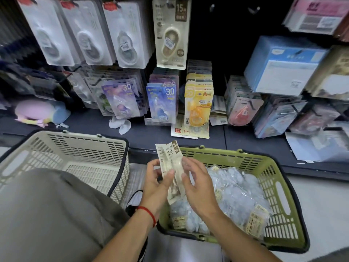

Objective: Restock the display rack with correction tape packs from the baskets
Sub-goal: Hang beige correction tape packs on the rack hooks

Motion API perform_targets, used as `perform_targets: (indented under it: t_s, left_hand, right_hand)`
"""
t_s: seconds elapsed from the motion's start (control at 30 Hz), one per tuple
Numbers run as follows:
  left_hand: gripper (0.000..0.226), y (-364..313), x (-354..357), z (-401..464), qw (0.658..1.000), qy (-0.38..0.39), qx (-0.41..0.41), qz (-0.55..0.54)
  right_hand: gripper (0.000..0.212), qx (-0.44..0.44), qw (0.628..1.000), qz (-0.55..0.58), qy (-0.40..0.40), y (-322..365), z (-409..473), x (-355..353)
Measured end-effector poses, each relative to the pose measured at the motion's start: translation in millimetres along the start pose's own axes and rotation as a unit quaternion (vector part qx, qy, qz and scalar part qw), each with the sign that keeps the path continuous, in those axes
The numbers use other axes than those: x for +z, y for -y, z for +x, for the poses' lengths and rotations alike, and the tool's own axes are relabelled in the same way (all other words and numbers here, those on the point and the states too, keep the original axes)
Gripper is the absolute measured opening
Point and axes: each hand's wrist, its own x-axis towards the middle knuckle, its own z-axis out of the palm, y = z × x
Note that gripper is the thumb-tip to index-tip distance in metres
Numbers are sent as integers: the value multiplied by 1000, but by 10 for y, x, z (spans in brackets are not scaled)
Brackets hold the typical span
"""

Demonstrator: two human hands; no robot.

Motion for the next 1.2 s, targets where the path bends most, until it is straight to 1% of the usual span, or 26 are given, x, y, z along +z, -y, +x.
perform_targets:
  t_s: [0.13,0.2,0.27,0.33,0.37,0.4,0.43,0.47,0.5,0.57,0.63,0.7,0.77,0.83,0.93,1.07,1.17,1.2]
  left_hand:
    - [48,-128,55,-20,1000,-1,0,-29]
    - [48,-222,60,-25,998,-9,-8,-60]
    - [46,-369,63,-24,997,-13,-6,-78]
    - [46,-568,79,-9,997,-10,18,-76]
    - [45,-680,91,9,997,-13,36,-70]
    - [44,-794,106,27,997,-16,53,-60]
    - [43,-909,121,53,996,-16,67,-49]
    - [42,-1024,131,87,996,-12,79,-35]
    - [41,-1144,139,132,996,-3,89,-22]
    - [40,-1412,142,263,994,20,110,-3]
    - [38,-1714,119,453,990,20,141,22]
    - [37,-2054,68,666,980,-6,189,66]
    - [38,-2367,-19,863,958,-43,251,132]
    - [39,-2558,-121,1008,935,-83,301,168]
    - [37,-2551,-232,1130,924,-133,328,143]
    - [42,-2465,-245,1192,927,-168,317,112]
    - [46,-2514,-194,1172,921,-190,327,92]
    - [46,-2527,-175,1154,919,-196,331,85]
  right_hand:
    - [43,-54,998,-24,-18,42,50,-48]
    - [45,-64,997,-31,-25,97,93,-122]
    - [57,-40,998,-33,-30,151,177,-227]
    - [69,9,998,-59,-7,247,293,-361]
    - [65,39,999,-21,21,325,352,-426]
    - [52,59,995,48,58,403,406,-478]
    - [37,63,988,106,89,471,457,-514]
    - [26,53,984,135,102,546,505,-534]
    - [22,37,983,149,102,620,553,-545]
    - [28,1,984,168,65,798,684,-556]
    - [32,-28,985,168,13,996,865,-574]
    - [25,-45,984,173,-16,1199,1082,-601]
    - [15,-68,985,154,-36,1402,1301,-620]
    - [9,-96,986,127,-55,1589,1515,-614]
    - [11,-117,986,101,-67,1828,1787,-554]
    - [17,-114,986,72,-97,1974,2024,-439]
    - [40,-91,985,59,-134,1931,2059,-373]
    - [44,-87,984,59,-145,1906,2063,-362]
